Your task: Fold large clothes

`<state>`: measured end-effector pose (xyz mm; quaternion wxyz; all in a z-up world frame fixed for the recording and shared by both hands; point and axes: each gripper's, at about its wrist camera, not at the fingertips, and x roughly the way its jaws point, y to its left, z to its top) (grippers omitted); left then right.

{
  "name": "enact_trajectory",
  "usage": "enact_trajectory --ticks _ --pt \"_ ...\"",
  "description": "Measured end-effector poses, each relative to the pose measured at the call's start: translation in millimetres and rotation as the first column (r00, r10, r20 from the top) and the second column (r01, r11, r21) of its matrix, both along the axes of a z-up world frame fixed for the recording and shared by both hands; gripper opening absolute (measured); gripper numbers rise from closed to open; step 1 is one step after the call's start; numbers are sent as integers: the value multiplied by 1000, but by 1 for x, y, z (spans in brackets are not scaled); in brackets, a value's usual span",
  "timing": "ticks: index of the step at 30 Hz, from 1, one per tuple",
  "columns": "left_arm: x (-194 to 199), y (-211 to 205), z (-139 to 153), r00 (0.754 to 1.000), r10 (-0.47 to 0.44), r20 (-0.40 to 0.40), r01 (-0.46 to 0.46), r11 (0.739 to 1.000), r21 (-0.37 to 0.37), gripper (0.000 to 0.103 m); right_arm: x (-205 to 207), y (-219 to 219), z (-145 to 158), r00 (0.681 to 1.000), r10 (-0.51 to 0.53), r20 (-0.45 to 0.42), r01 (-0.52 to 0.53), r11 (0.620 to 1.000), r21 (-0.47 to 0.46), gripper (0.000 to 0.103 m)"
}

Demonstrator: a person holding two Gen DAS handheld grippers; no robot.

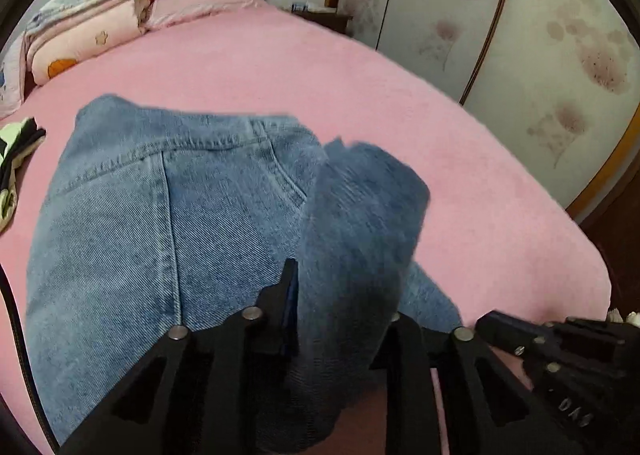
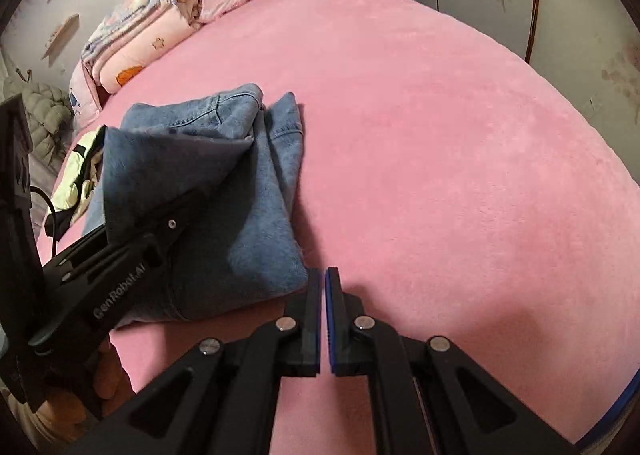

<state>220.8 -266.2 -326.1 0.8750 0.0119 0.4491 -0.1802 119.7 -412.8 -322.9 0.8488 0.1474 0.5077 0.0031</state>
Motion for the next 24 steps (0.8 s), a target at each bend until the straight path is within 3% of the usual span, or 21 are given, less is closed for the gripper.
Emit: enact_trajectory --ticks 2,4,5,8,11,13,15,20,24 --pt "-2 2 1 1000 -5 -20 4 1000 -31 40 2 -5 1 1000 6 -14 -5 1000 24 3" --pt "-6 3 11 999 -28 -39 24 995 -96 68 3 -8 5 1000 17 -24 -16 999 45 3" --pt "-10 5 18 998 -41 -47 35 990 -138 71 4 -9 7 999 21 -29 -19 999 50 4" --pt "-24 15 42 997 -59 -39 50 977 -205 74 9 -10 15 999 26 -35 -24 997 69 5" --pt "-31 41 67 1000 -12 -13 9 976 -218 79 14 -10 28 999 28 -15 -27 995 99 11" --pt "-31 63 77 999 35 8 -33 978 -208 81 18 -9 38 1000 24 6 -25 991 131 32" --pt "-30 88 84 994 107 30 -100 981 -167 82 20 -7 47 999 24 38 -31 985 172 43" --pt "-10 141 64 964 265 26 -264 964 -26 84 35 13 58 995 79 68 -89 983 158 44" --pt "4 153 43 956 293 6 -293 955 47 84 53 36 48 989 145 41 -148 986 79 44"
